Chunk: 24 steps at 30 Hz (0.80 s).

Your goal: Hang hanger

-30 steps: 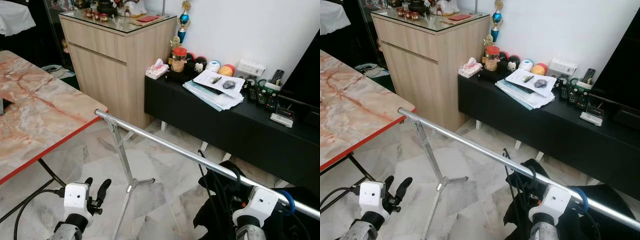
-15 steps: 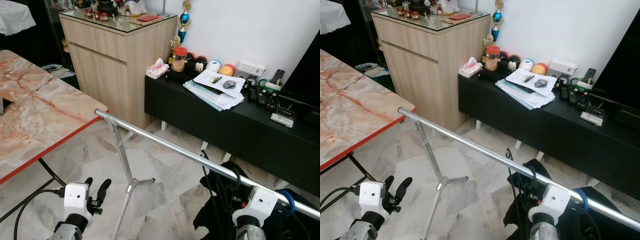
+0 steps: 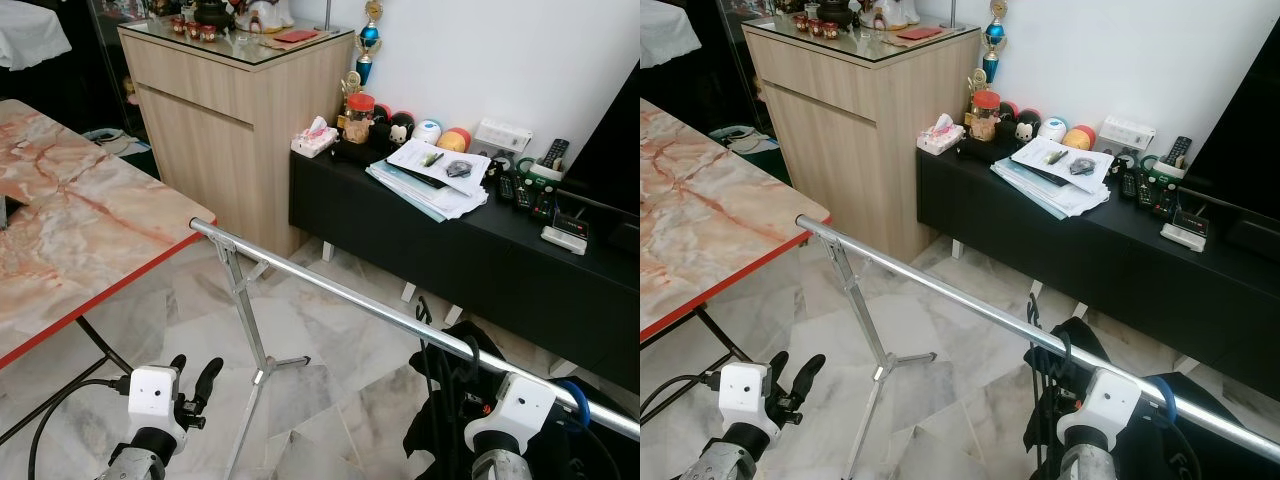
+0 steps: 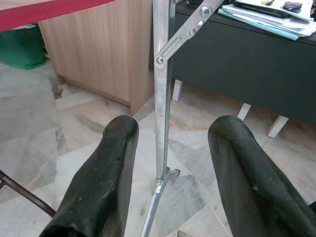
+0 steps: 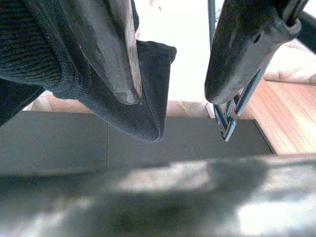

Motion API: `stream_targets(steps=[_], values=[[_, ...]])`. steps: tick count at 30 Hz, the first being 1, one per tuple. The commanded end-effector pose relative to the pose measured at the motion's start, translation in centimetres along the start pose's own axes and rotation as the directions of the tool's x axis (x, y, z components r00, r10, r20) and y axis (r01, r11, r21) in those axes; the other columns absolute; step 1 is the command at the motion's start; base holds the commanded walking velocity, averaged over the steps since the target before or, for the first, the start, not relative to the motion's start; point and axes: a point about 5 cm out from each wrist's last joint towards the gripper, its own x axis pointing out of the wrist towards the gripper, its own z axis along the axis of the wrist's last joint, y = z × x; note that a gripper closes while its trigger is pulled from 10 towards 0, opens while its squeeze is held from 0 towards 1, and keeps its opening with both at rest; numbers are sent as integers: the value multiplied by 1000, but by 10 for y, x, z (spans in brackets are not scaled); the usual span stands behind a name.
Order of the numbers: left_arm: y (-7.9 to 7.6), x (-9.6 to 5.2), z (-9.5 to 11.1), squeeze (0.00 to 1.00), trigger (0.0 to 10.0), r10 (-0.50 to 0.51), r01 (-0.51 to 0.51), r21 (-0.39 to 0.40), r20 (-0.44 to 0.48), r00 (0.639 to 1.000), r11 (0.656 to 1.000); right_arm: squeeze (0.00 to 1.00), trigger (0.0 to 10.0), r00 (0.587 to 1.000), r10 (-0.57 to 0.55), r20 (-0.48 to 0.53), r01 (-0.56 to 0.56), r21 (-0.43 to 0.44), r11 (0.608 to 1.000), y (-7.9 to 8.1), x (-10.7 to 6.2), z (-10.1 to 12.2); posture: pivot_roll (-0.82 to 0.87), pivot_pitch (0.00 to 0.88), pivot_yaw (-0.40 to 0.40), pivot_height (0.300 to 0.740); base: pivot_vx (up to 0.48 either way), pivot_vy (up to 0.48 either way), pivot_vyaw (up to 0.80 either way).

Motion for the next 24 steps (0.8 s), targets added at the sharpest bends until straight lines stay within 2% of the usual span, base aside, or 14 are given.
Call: stream_targets(steps=[1,10,24], values=[[-1,-2,-1,0,10000,-1,1,-3,6,1000,1000,0,10000,1000,-1,-24,1,2,1000,-1,-1,-4,-3,68,-66,740,-262,0,0],[-1,-2,0,0,10000,-2,2,-1,9,1000,1000,0,10000,1000,2,-26,-2,3,1000,0,0,-4,-2,68,-66,740,-266,0,0],[-1,-2,-1,0,10000,7,-7,-3,9,1000,1000,0,10000,1000,4,-24,-4,5,1000,0,0,-3,-1,66,-68,740,0,0,0]])
